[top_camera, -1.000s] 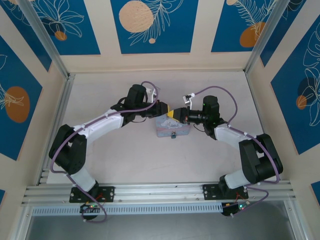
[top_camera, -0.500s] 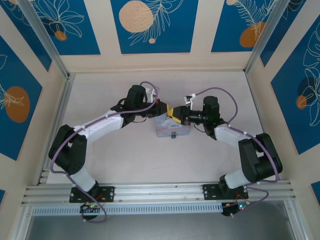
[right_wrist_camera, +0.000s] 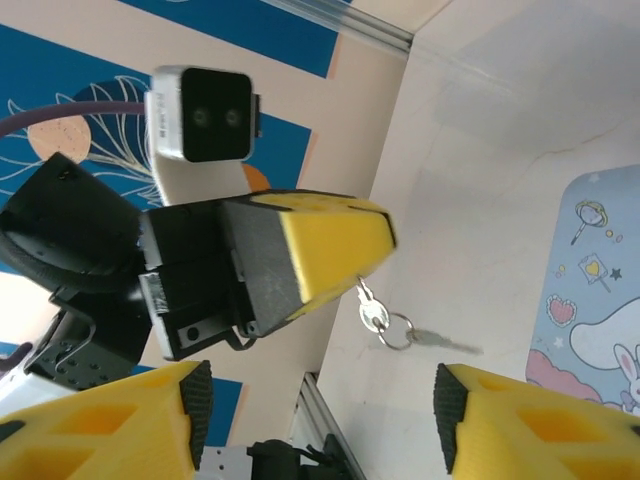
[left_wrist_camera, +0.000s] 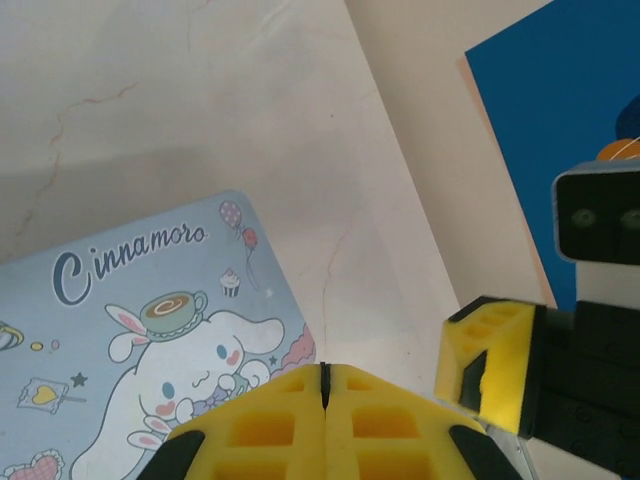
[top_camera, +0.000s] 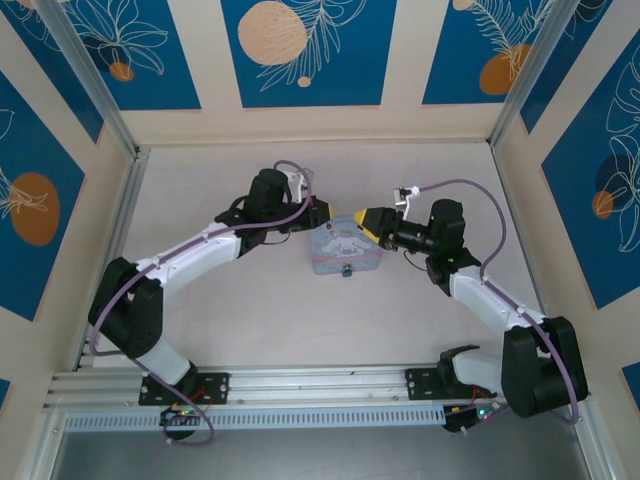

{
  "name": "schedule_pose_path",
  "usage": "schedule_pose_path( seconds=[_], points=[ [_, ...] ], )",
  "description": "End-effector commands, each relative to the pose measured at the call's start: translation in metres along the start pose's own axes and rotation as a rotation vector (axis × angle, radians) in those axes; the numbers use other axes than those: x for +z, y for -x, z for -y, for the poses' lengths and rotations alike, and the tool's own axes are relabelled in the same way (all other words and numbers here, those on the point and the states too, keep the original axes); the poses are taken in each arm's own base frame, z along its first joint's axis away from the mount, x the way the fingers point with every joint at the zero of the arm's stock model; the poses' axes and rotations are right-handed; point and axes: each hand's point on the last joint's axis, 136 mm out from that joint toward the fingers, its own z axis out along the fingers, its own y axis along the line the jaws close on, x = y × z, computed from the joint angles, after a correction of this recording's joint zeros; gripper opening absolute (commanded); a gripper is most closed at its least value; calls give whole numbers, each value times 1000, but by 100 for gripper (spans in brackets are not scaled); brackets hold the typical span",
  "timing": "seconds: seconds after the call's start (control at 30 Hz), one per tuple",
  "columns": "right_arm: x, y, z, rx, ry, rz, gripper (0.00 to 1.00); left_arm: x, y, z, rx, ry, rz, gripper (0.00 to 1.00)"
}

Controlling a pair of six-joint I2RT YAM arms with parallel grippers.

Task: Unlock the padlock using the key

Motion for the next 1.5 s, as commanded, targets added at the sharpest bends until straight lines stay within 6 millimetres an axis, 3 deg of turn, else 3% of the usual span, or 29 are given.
schedule_pose_path(
  seconds=[0.0, 0.57, 1.03, 1.47],
  points=[
    [5, -3, 2, -18, -36, -5, 59, -10, 18, 21, 46, -41, 83, 0],
    [35, 8, -14, -123, 54, -25, 49, -7, 21, 31, -28, -97, 118, 0],
    [49, 5, -2, -94, 56, -52, 43, -3, 21, 36, -39, -110, 122, 0],
    [53, 6, -5, -91, 72, -66, 27, 2, 18, 33, -42, -99, 114, 0]
  ],
)
